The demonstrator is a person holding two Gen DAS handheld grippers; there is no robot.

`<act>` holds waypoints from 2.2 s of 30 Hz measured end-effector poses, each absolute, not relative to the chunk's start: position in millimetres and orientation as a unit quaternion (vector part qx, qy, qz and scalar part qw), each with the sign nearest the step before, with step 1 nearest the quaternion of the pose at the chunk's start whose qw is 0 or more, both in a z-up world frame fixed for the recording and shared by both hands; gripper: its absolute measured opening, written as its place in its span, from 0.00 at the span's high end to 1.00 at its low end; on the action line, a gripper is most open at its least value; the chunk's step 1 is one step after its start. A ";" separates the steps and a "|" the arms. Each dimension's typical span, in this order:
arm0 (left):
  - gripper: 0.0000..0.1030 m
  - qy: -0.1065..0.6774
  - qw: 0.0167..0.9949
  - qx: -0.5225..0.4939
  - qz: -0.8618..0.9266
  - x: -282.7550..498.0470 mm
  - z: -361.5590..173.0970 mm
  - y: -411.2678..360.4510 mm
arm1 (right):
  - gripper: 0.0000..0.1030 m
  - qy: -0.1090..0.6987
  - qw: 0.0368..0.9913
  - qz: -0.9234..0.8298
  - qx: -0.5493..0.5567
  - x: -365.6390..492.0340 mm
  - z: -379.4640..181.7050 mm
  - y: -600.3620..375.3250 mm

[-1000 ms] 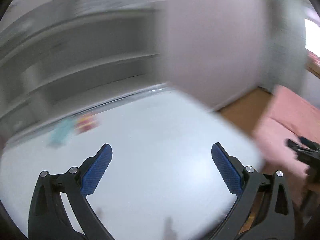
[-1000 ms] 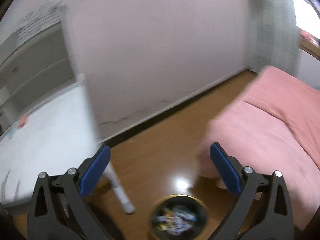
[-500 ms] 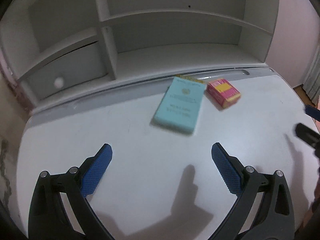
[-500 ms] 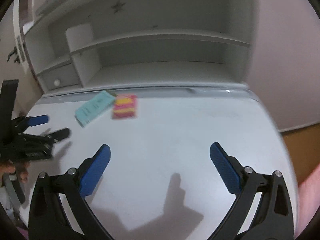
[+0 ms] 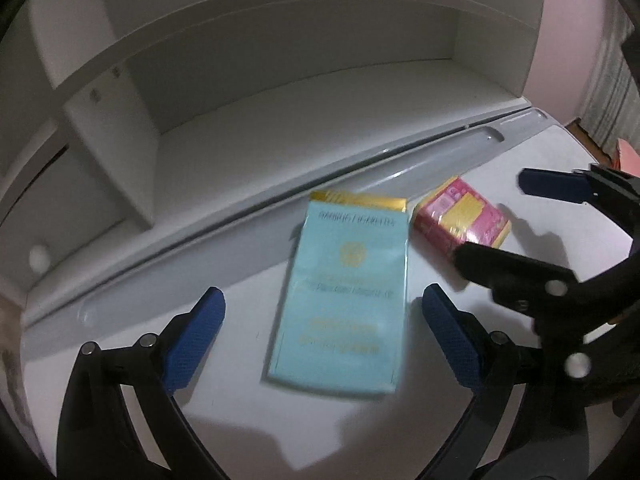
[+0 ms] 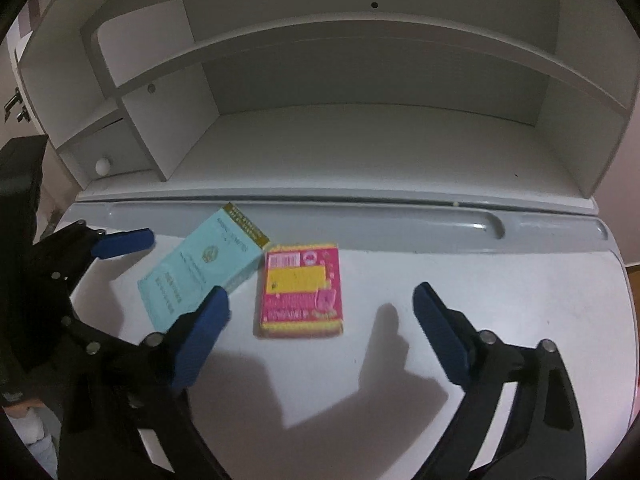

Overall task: Collect trash
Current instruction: 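Grasp the teal cigarette pack with the left tool while the right grasps the pink box, then carry the cigarette pack and pink box to the black bin and open both tools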

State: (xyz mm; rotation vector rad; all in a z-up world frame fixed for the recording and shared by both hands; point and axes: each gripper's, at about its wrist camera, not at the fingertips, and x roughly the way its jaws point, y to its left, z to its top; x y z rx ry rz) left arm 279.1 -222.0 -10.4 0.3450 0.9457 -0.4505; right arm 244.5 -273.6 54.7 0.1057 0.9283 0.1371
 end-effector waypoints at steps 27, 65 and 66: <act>0.35 0.437 0.860 0.135 -0.226 283.8 -6.7 -187.7 | 0.32 0.450 0.890 0.073 -0.016 258.7 36.9 -257.3; 0.46 0.340 0.826 0.163 -0.420 85.1 90.5 -379.4 | 0.59 0.358 0.926 -0.080 0.083 -10.0 140.3 -464.9; 0.46 0.333 0.815 0.170 -0.442 63.3 93.6 -399.5 | 0.59 0.354 0.925 -0.090 0.104 -36.3 141.3 -487.0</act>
